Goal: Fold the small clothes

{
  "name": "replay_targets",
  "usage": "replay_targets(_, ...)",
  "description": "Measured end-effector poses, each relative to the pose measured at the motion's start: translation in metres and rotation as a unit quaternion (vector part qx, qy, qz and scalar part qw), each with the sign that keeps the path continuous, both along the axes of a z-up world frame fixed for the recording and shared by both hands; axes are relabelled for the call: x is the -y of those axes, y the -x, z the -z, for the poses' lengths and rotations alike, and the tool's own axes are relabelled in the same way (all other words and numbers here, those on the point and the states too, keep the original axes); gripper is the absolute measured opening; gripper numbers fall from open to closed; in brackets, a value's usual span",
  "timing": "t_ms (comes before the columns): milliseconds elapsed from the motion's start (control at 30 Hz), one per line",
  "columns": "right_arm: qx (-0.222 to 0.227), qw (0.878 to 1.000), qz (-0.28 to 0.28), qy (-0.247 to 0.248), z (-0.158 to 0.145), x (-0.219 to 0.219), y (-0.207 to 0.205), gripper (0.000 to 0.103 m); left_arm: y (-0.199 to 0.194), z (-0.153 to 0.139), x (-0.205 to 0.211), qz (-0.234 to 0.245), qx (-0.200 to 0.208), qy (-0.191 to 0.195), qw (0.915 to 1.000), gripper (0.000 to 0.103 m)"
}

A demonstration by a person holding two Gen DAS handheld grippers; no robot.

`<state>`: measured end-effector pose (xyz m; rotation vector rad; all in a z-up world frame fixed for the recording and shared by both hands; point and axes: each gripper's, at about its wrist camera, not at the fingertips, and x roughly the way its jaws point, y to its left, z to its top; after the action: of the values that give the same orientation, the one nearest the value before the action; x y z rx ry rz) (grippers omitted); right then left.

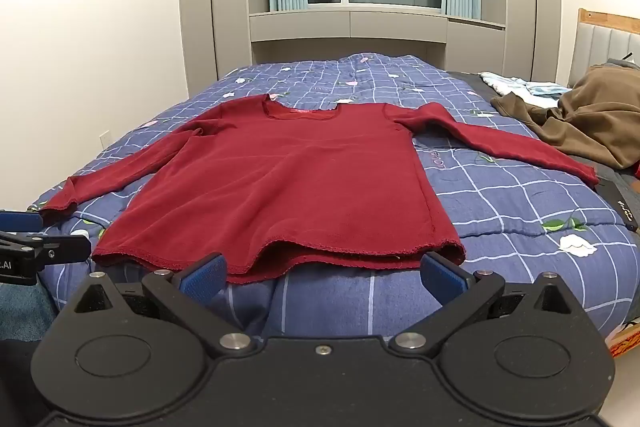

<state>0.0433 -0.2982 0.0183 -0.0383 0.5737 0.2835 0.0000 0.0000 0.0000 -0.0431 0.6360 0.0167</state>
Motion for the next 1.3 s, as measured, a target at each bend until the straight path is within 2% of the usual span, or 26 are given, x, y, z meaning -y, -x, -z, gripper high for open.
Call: replay_targets(1300,0.005,1.0,-0.001,0.002,-0.001,-0.0018,0.0023,0.103,0.0006,0.0005,0.0022,0.0,0.002,0.0,1.0,0.103)
